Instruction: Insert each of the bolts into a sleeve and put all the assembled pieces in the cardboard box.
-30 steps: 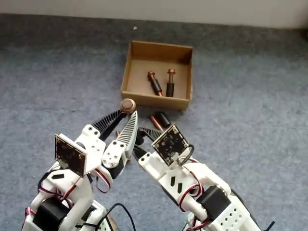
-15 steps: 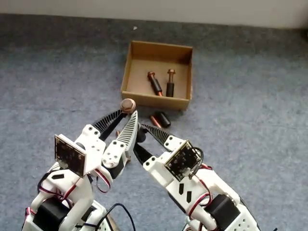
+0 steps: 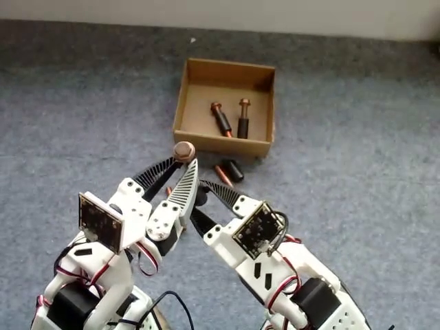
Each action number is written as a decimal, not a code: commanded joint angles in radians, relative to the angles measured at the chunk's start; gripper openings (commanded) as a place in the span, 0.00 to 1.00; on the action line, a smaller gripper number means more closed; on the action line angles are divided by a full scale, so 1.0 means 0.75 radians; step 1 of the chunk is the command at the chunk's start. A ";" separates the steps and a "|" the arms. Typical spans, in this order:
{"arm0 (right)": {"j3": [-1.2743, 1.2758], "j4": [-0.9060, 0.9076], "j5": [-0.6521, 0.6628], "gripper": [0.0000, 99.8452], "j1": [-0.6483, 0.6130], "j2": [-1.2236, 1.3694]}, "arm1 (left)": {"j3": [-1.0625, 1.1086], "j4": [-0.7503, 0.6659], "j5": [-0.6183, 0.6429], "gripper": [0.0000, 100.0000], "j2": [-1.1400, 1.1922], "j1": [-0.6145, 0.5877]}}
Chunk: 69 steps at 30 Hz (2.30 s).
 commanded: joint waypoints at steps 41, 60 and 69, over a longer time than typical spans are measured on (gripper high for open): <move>0.042 -0.177 0.006 0.01 0.048 -0.013 | -0.089 0.053 -0.004 0.00 -0.007 0.081; 0.087 -0.173 0.004 0.01 0.048 -0.017 | 0.062 0.061 -0.004 0.17 -0.005 -0.132; 0.097 -0.171 0.002 0.01 0.050 -0.017 | -0.028 0.213 -0.006 0.21 -0.007 -0.150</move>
